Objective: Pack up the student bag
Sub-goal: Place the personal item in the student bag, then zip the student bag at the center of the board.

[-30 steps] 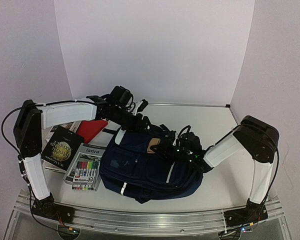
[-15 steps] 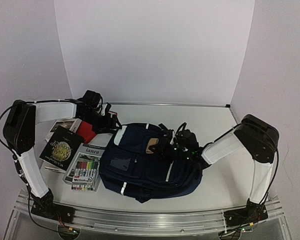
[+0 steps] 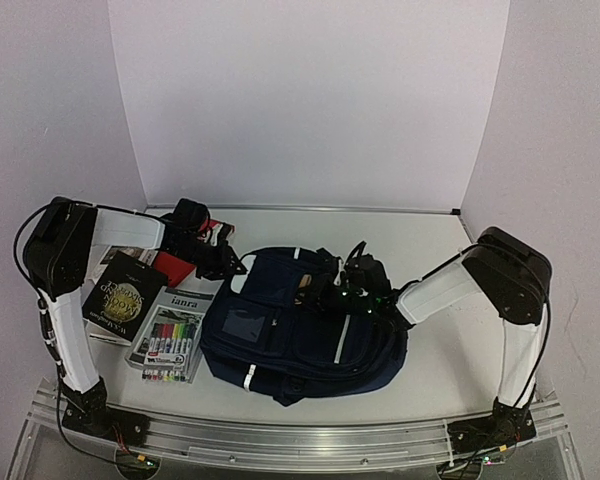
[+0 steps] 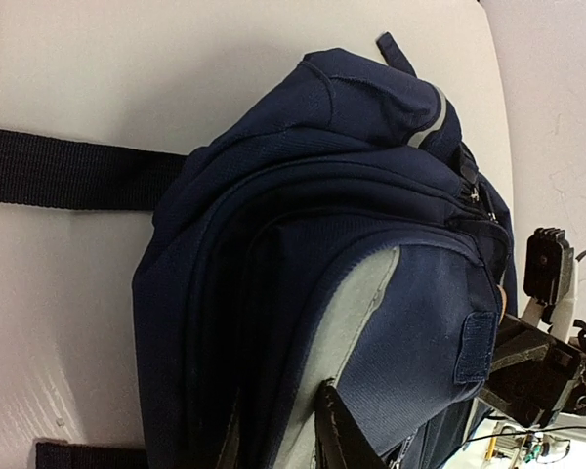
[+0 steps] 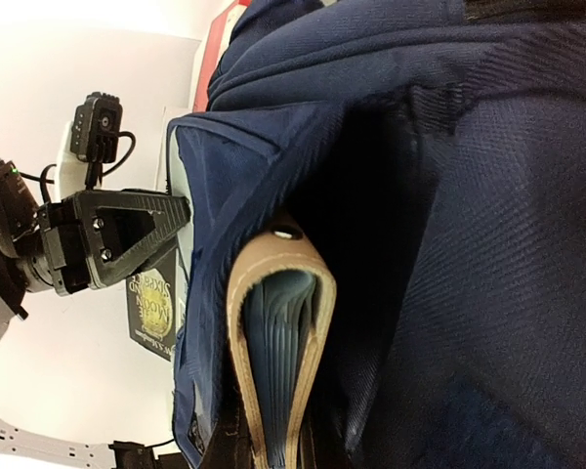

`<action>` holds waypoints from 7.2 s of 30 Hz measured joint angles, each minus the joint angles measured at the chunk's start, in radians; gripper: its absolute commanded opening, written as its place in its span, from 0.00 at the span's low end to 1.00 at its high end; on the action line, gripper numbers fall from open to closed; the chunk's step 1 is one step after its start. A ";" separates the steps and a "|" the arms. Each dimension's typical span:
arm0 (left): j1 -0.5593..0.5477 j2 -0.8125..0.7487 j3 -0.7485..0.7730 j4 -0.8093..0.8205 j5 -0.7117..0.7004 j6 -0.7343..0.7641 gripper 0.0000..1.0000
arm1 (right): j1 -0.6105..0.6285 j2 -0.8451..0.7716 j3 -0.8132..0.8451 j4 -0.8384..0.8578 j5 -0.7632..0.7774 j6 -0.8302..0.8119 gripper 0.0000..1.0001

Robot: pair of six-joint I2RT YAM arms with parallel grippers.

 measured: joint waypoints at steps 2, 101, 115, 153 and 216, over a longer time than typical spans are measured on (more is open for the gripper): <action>-0.004 0.004 0.000 0.016 0.010 -0.006 0.17 | 0.000 0.020 0.013 0.011 -0.004 0.008 0.00; -0.224 -0.227 -0.263 0.185 -0.288 -0.364 0.00 | -0.087 -0.469 0.022 -0.945 0.216 -0.458 0.56; -0.228 -0.227 -0.276 0.201 -0.286 -0.382 0.00 | -0.153 -0.367 -0.008 -0.786 0.026 -0.468 0.32; -0.413 -0.277 -0.007 -0.004 -0.527 -0.150 0.35 | -0.131 -0.398 0.006 -0.725 0.012 -0.454 0.00; -0.343 -0.153 -0.043 -0.120 -0.526 -0.177 0.44 | 0.028 -0.247 0.206 -0.844 0.291 -0.450 0.00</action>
